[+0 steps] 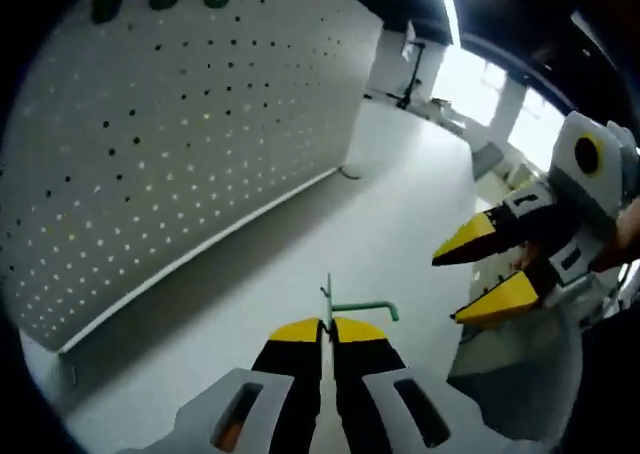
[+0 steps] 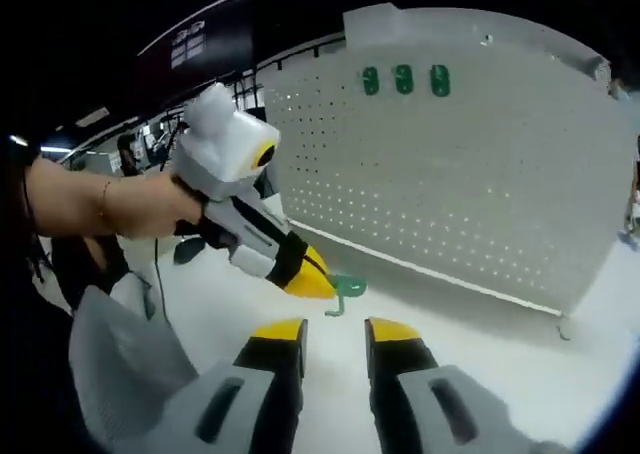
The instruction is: Insert the hook assembly into the mounting plate slot until the hook locks in place.
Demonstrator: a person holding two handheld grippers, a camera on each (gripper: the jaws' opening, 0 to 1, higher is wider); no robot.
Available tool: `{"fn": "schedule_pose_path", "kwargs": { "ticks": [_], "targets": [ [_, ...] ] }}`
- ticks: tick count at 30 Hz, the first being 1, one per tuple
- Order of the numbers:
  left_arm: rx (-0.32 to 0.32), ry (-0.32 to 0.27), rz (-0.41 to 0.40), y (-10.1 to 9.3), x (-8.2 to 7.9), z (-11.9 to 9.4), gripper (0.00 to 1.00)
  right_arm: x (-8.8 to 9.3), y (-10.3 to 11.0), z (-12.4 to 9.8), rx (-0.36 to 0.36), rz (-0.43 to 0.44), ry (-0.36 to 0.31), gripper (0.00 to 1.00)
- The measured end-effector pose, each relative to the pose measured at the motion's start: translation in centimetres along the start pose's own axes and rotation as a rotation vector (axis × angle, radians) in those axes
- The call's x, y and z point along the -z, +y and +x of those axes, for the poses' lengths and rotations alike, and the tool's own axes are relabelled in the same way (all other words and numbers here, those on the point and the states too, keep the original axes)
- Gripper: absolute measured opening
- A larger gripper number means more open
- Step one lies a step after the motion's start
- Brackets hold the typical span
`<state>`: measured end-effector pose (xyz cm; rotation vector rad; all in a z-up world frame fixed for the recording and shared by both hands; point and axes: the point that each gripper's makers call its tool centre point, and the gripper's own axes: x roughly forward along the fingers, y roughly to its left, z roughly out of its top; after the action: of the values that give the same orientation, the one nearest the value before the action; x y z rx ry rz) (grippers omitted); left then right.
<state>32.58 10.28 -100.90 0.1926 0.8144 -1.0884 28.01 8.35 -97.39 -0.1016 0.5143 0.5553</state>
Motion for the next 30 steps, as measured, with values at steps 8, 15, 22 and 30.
{"fn": "schedule_pose_path", "kwargs": {
  "ticks": [8, 15, 22, 30],
  "targets": [
    [0.054, 0.087, -0.079, -2.1, 1.2, -3.1, 0.02, -0.1, 3.5, 0.0, -0.079, -0.070, 0.037, 0.21],
    [0.094, 0.168, -0.121, -3.6, 2.1, -4.5, 0.02, -1.0, 4.9, -0.2, -0.119, -0.142, 0.038, 0.21],
    [0.125, 0.225, -0.159, -4.8, 2.4, -5.5, 0.02, -0.8, 6.2, -0.2, -0.167, -0.210, 0.065, 0.18],
    [0.154, 0.291, -0.192, -5.4, 3.3, -6.3, 0.02, -0.7, 7.3, -0.5, -0.184, -0.306, 0.075, 0.12]
  ]
}}
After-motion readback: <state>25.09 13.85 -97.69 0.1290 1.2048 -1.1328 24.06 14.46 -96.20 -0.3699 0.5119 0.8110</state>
